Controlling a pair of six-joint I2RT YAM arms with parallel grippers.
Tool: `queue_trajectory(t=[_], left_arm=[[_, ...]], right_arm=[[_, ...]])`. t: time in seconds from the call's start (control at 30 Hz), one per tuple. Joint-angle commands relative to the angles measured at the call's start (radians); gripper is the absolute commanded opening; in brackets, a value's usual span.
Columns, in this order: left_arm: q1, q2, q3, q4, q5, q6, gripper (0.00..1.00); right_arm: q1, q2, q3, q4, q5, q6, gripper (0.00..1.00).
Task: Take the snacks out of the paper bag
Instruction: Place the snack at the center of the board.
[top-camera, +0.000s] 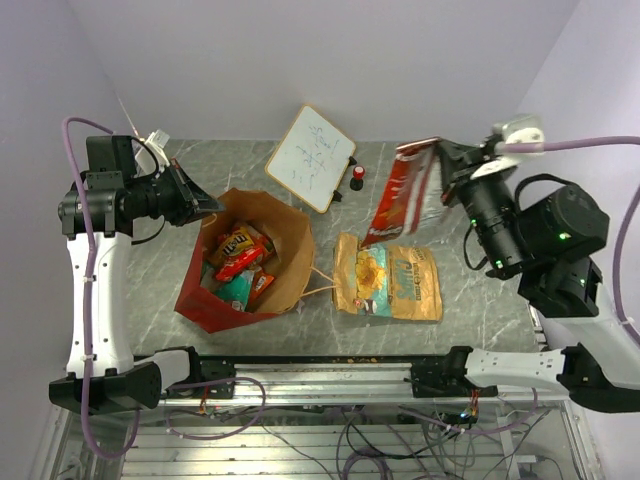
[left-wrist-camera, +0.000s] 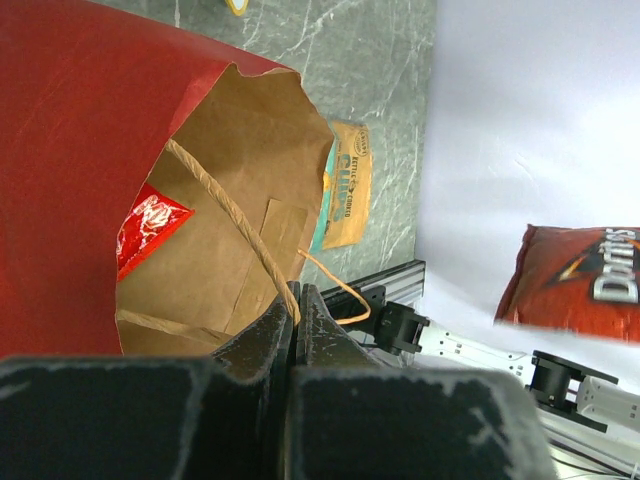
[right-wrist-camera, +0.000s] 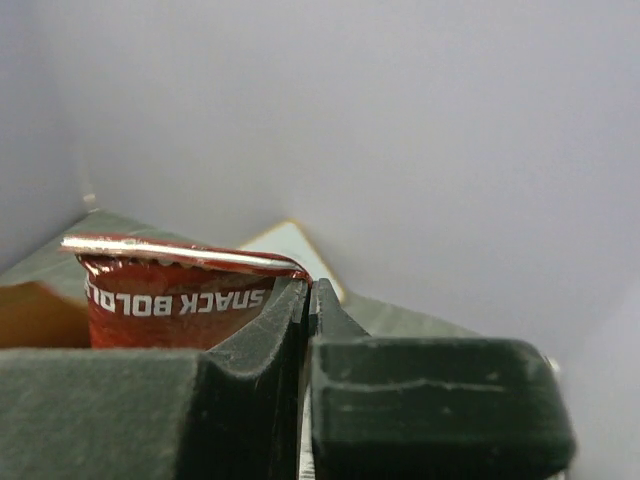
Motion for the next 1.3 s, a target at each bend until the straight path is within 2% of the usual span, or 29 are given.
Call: queue_trajectory(t=[0.0, 0.07, 0.13, 0.2, 0.3, 0.37, 0.43, 0.6, 0.7, 0.9, 0.97, 1.1, 1.27], left_arm=[[-0.003, -0.004, 0.006, 0.014, 0.006, 0.003, 0.07], [-0.003, -0.006, 0.001, 0.017, 0.006, -0.001, 0.07], [-0.003, -0.007, -0.004, 0.019, 0.007, -0.002, 0.07], [-0.003, -0.006, -0.008, 0.019, 0.005, -0.002, 0.07], [-0.004, -0.009, -0.019, 0.025, 0.010, -0.011, 0.07], [-0.003, -0.008, -0.020, 0.030, 0.019, -0.017, 0.07], [-0.003, -0.004, -0.011, 0.025, 0.018, -0.014, 0.07], [-0.003, 0.003, 0.005, 0.010, 0.020, -0.003, 0.07], [-0.002, -0.004, 0.000, 0.008, 0.025, -0.004, 0.07], [-0.003, -0.015, -0.008, 0.008, 0.031, -0.009, 0.07], [-0.003, -0.018, -0.005, 0.003, 0.031, -0.008, 0.07], [-0.003, -0.024, 0.010, -0.017, 0.021, 0.002, 0.07], [-0.004, -0.037, 0.021, -0.034, 0.015, 0.001, 0.07]], right_arm=[[0.001, -0.048, -0.054, 0.029, 0.444, 0.062, 0.00], [0.002, -0.073, -0.134, 0.007, 0.584, 0.028, 0.00], [0.001, -0.075, -0.200, -0.060, 0.732, 0.081, 0.00], [0.000, -0.080, -0.266, -0.145, 0.772, 0.155, 0.00], [-0.012, -0.081, -0.319, -0.356, 0.787, 0.385, 0.00], [-0.047, -0.072, -0.346, -0.466, 0.739, 0.510, 0.00], [-0.102, -0.060, -0.392, -0.506, 0.658, 0.576, 0.00], [-0.380, -0.005, -0.455, -0.514, 0.377, 0.662, 0.00], [-0.475, 0.009, -0.475, -0.515, 0.270, 0.663, 0.00], [-0.532, 0.028, -0.483, -0.574, 0.160, 0.697, 0.00], [-0.532, 0.041, -0.481, -0.573, 0.061, 0.726, 0.00], [-0.532, 0.039, -0.560, -0.433, -0.234, 0.807, 0.00], [-0.531, 0.083, -0.639, -0.313, -0.391, 0.945, 0.00]])
